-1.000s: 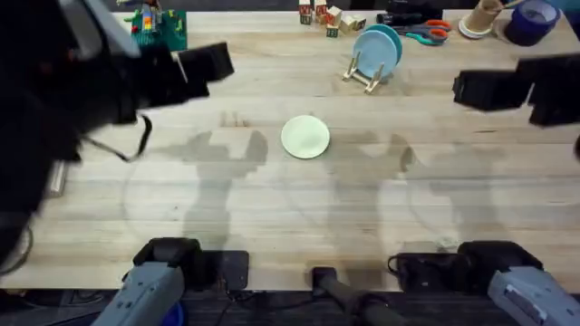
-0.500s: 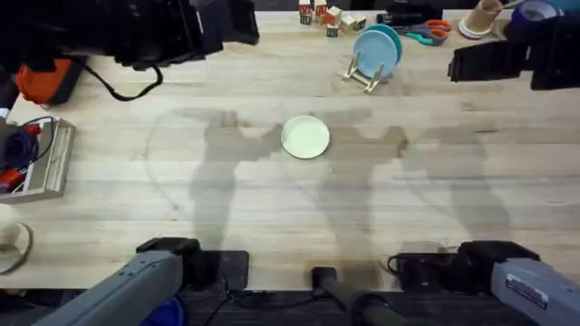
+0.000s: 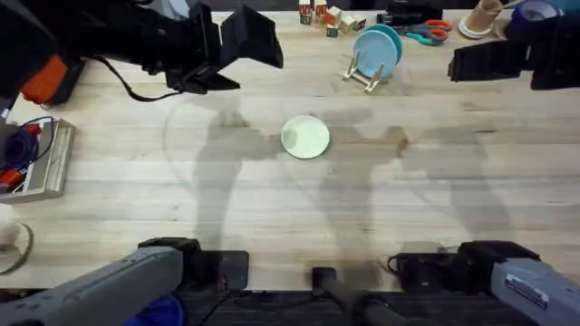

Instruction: Pick up the plates from the table one by one and place each into a slot on the dish rack.

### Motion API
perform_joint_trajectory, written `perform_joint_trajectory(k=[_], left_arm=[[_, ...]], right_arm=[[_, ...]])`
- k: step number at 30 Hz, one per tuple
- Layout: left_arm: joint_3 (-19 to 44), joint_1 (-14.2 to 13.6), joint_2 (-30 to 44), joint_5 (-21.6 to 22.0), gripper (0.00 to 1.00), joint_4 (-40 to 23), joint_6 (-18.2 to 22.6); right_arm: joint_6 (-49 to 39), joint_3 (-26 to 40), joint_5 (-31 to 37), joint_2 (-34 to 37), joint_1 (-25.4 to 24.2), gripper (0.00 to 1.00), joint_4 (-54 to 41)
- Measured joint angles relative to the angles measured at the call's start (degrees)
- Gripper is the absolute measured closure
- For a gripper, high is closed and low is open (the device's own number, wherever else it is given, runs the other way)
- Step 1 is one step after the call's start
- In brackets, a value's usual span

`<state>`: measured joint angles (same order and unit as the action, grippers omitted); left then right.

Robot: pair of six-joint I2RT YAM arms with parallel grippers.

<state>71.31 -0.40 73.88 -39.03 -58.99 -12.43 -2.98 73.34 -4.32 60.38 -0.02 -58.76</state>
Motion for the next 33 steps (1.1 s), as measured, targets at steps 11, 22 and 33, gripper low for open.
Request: perform_joint_trajectory(k=[11, 22, 33], left_arm=[[0.0, 0.0, 1.6, -1.9, 0.213, -0.4, 0.4], [0.0, -1.2, 1.6, -2.0, 0.957, -0.6, 2.7], [0.0, -9.0, 1.6, 3.2, 0.958, -0.6, 4.0]], right_arm=[[0.0, 0.0, 0.0, 0.0, 0.0, 0.007, 0.0], [0.0, 0.0, 0.0, 0.0, 0.0, 0.009, 0.0], [0.0, 0.0, 0.0, 0.0, 0.0, 0.009, 0.0]])
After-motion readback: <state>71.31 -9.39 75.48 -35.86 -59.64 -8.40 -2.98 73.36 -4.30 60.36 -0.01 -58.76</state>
